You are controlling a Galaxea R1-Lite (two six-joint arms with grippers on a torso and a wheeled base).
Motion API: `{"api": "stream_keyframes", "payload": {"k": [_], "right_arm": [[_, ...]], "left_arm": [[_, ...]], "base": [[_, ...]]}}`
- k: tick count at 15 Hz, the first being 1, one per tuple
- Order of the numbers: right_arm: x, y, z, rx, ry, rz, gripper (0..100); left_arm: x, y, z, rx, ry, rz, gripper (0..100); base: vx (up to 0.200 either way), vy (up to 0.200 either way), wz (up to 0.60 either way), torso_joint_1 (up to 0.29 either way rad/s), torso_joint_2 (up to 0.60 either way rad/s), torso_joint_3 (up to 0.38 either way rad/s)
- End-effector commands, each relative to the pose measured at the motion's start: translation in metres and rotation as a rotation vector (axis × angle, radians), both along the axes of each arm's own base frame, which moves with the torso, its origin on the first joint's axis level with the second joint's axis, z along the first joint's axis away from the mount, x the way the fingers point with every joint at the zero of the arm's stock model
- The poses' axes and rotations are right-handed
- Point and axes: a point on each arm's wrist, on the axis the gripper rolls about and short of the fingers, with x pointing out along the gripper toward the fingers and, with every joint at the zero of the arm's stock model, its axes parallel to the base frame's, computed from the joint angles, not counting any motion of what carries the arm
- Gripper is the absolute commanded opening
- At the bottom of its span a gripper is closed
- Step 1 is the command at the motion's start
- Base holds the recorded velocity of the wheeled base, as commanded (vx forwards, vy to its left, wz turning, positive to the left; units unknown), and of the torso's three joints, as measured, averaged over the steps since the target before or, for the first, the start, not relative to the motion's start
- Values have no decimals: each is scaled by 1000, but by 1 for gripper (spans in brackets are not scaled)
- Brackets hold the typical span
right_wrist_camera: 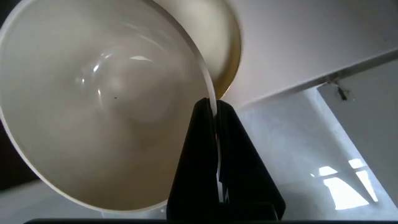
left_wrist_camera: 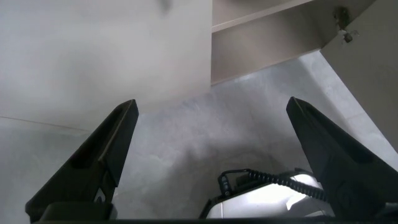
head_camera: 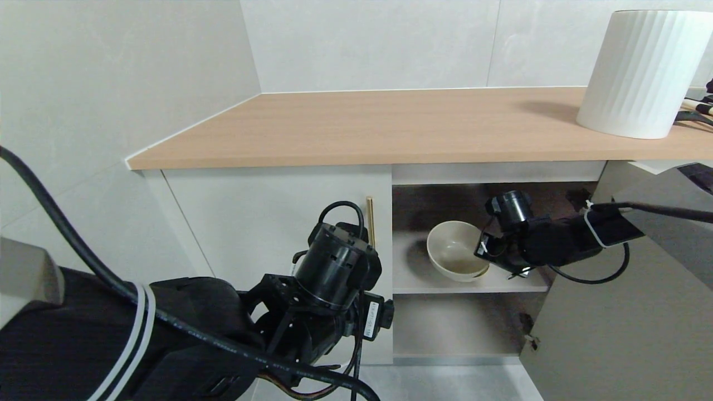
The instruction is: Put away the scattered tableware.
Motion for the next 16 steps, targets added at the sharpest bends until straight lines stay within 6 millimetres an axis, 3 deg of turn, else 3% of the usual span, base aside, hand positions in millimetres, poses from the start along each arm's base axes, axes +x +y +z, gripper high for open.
{"api": "stream_keyframes", "payload": {"k": [1,7,16], "right_arm": [[8,-5,-5,1,-1,-21,0],[23,-16,-16,-14,-3,-69,0],[28,-16,-23,-18,1,-74,0]], "left_arm": [[0,0,-1,1,1,1,100],[1,0,-2,4,3,1,100],[1,0,-2,4,3,1,100]], "base": [[0,0,0,0,0,0],[0,0,0,0,0,0],[0,0,0,0,0,0]]}}
